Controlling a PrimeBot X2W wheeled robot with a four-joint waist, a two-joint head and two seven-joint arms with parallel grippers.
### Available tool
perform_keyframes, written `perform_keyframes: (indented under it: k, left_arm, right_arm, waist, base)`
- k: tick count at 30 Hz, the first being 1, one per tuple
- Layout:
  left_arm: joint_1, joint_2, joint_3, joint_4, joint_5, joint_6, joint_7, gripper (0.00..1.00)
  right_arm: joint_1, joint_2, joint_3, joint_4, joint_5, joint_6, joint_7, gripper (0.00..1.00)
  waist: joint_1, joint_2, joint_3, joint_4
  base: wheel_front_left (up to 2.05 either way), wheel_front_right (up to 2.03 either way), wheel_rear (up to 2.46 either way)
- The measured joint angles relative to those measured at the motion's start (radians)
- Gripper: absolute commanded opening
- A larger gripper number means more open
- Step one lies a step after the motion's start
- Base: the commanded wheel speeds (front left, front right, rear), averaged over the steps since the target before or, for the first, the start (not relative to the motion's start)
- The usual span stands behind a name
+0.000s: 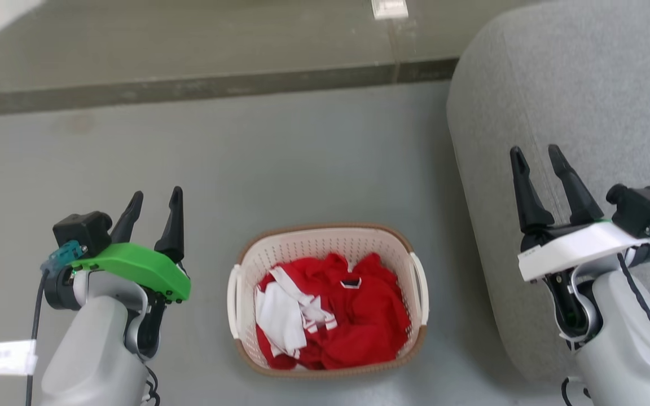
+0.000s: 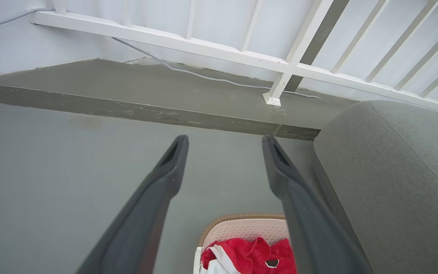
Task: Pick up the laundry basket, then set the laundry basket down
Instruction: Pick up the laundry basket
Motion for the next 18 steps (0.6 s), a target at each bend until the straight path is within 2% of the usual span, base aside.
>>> perform_keyframes:
  k: [6, 9, 18]
  left_arm:
    - [0.057, -0.001, 0.029, -0.084, 0.048, 0.002, 0.0, 1.0]
    - [0.097, -0.003, 0.06, -0.142, 0.063, 0.017, 0.0, 1.0]
    - [0.17, -0.016, 0.094, -0.231, 0.109, 0.034, 0.0, 1.0]
  right_arm:
    - [0.025, 0.0, -0.01, -0.006, -0.019, 0.0, 0.0, 1.0]
    - [0.037, 0.003, -0.012, -0.012, -0.028, 0.0, 0.001, 1.0]
    - [0.053, 0.012, -0.021, -0.022, -0.052, 0.0, 0.001, 1.0]
  waist:
    - [0.0, 0.0, -0.055, 0.018]
    - [0.0, 0.0, -0.082, 0.027]
    - [0.0, 0.0, -0.099, 0.032]
  base:
    - [0.0, 0.0, 0.0]
    - [0.0, 0.0, 0.0]
    - [0.0, 0.0, 0.0]
